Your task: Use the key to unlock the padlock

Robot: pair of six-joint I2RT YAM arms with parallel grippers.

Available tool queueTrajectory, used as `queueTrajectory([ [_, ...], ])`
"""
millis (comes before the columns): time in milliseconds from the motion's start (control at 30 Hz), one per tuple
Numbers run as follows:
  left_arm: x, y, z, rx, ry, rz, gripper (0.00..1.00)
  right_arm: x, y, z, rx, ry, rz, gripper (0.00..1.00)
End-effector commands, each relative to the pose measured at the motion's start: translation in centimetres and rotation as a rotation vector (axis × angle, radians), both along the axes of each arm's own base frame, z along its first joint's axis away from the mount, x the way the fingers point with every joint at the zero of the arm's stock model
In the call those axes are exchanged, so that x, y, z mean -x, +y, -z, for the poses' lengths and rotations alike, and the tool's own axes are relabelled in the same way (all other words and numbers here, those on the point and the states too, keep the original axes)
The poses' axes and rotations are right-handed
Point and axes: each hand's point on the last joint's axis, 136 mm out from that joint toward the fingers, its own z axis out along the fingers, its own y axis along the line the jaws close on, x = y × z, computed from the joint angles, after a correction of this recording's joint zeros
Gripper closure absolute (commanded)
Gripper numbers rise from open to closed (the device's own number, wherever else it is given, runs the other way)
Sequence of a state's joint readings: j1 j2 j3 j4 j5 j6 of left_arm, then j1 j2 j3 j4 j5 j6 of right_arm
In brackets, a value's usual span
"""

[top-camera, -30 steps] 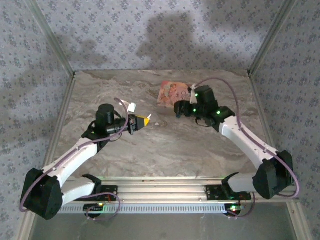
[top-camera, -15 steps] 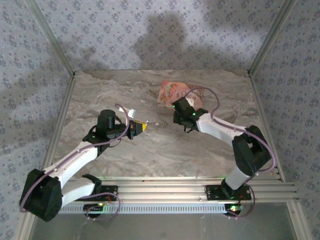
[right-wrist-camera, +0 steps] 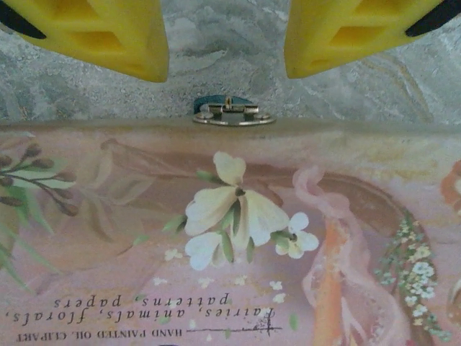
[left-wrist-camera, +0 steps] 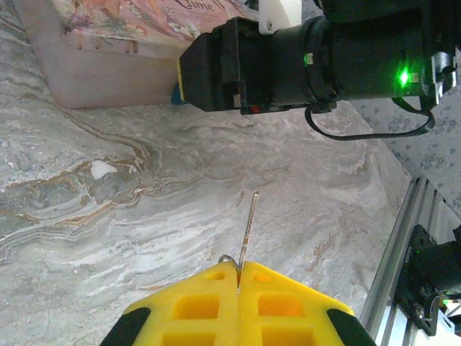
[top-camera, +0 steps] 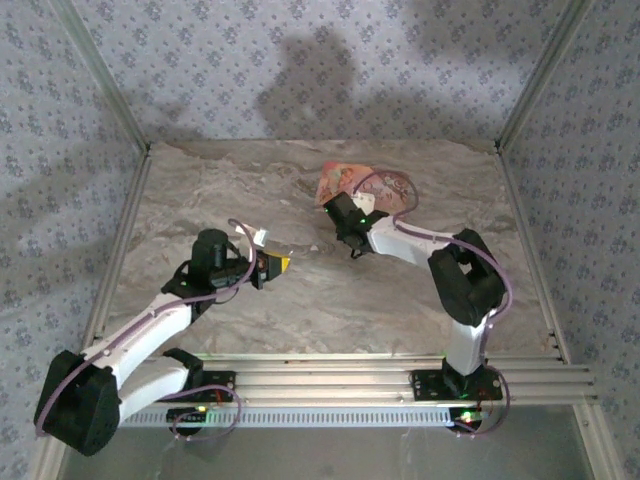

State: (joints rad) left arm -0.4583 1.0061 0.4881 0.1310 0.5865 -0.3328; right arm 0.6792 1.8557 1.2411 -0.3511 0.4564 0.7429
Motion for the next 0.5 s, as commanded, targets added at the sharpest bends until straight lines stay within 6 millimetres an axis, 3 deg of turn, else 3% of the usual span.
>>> queueTrajectory([
  [0,0.2,-0.1,-1.2,0.020,-0.055,0.021,1.00,-0.8,-0.3,0.1,0.027,-0.022,0.050,0.53],
  [467,0.5,-0.2,-0.8,0.014,-0.055,0.030,1.00,-1.9,-0.7,2.0,0.047,0.000,0.074,0.56],
])
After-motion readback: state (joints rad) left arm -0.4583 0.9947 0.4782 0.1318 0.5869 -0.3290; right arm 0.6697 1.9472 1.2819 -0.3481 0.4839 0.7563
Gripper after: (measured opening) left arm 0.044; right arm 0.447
